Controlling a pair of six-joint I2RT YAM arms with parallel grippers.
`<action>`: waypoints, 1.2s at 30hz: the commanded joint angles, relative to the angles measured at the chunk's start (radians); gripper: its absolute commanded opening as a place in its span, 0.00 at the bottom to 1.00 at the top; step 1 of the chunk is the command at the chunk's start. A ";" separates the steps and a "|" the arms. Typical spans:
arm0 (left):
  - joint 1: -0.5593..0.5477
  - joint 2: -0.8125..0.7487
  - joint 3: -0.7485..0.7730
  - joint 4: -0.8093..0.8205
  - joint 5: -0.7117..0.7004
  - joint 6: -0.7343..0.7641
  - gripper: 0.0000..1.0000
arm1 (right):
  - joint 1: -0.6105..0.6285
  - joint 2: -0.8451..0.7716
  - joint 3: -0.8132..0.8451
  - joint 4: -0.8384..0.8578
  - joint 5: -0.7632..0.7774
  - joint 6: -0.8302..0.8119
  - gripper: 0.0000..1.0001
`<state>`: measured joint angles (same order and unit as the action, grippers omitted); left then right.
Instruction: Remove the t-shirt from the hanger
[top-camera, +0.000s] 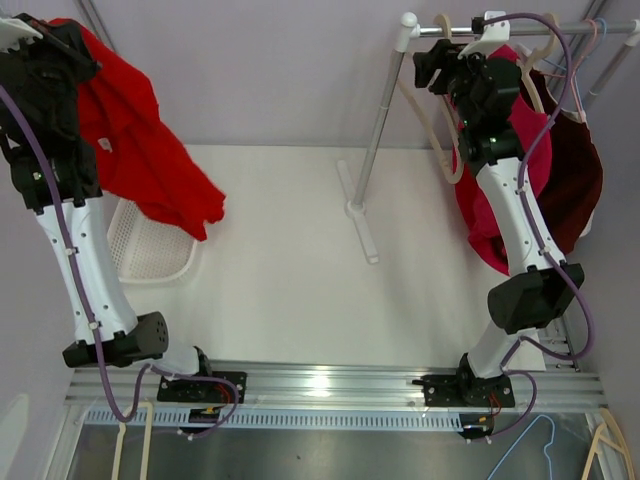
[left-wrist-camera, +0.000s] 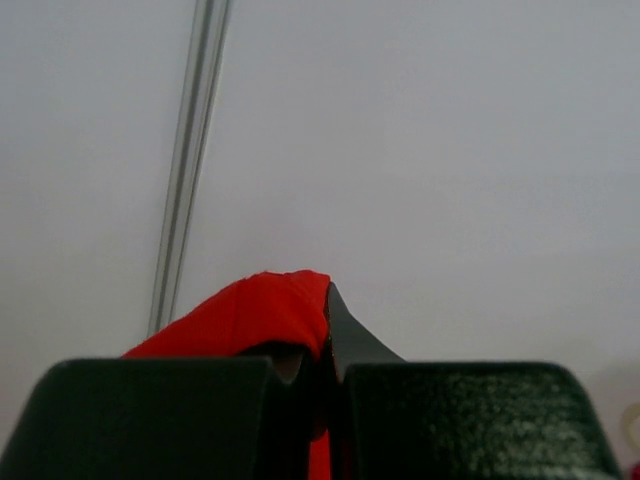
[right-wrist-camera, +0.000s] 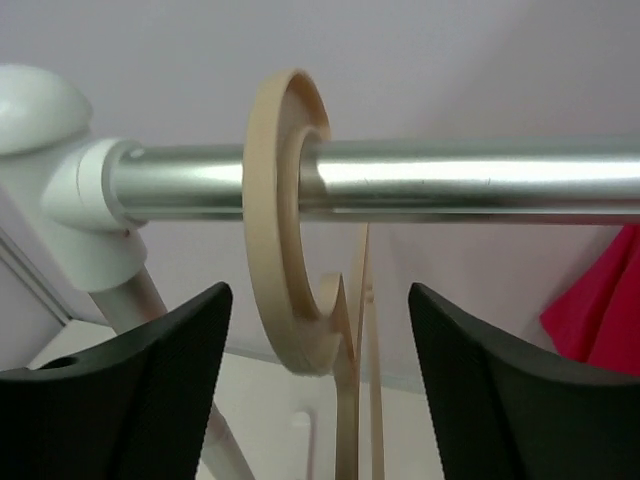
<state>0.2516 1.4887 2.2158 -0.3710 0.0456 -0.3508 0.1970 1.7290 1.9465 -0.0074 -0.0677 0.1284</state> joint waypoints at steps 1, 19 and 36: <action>0.011 -0.064 -0.082 0.102 -0.085 0.047 0.01 | 0.002 -0.049 -0.020 0.011 0.020 -0.012 0.78; 0.017 -0.125 -0.513 0.147 -0.193 -0.016 0.01 | -0.002 -0.281 -0.233 0.011 0.066 -0.050 0.99; -0.008 -0.032 -0.759 -0.288 -0.305 -0.353 0.02 | -0.409 -0.142 0.118 -0.301 -0.135 0.020 0.99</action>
<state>0.2504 1.4174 1.4372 -0.6106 -0.2352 -0.6678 -0.1738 1.5665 1.9873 -0.2508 -0.1268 0.1558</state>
